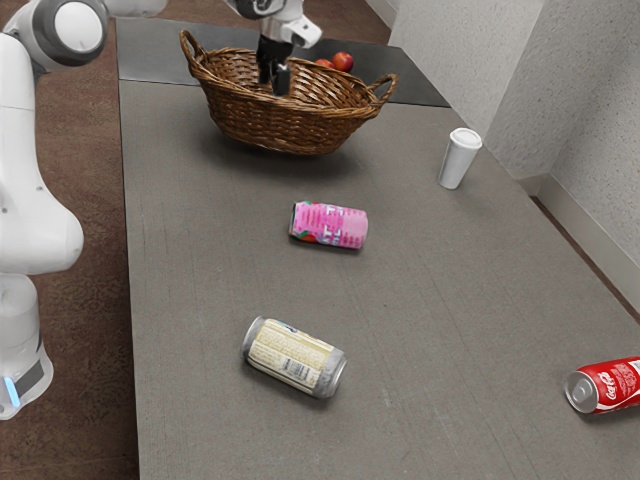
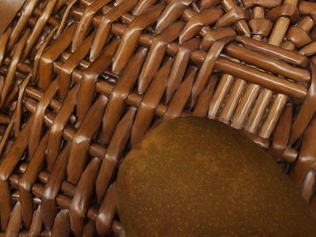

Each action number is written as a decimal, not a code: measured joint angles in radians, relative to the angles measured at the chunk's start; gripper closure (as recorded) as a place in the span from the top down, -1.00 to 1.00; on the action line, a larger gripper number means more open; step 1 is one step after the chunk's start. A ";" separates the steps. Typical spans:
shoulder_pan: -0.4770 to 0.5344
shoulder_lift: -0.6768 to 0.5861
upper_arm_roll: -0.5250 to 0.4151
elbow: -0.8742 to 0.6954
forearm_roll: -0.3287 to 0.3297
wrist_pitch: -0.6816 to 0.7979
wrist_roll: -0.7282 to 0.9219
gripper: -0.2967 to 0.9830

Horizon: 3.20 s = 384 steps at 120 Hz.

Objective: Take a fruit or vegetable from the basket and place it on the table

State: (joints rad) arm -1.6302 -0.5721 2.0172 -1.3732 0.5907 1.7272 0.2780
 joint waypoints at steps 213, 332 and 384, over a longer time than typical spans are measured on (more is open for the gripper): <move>0.070 0.089 0.094 0.006 -0.079 0.106 -0.023 0.50; -0.020 0.007 0.067 -0.053 -0.083 0.200 -0.058 0.14; -0.059 0.230 -0.252 0.077 -0.065 0.035 -0.059 -0.01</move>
State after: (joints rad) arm -1.6892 -0.3425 1.7649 -1.2963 0.5255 1.7626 0.2190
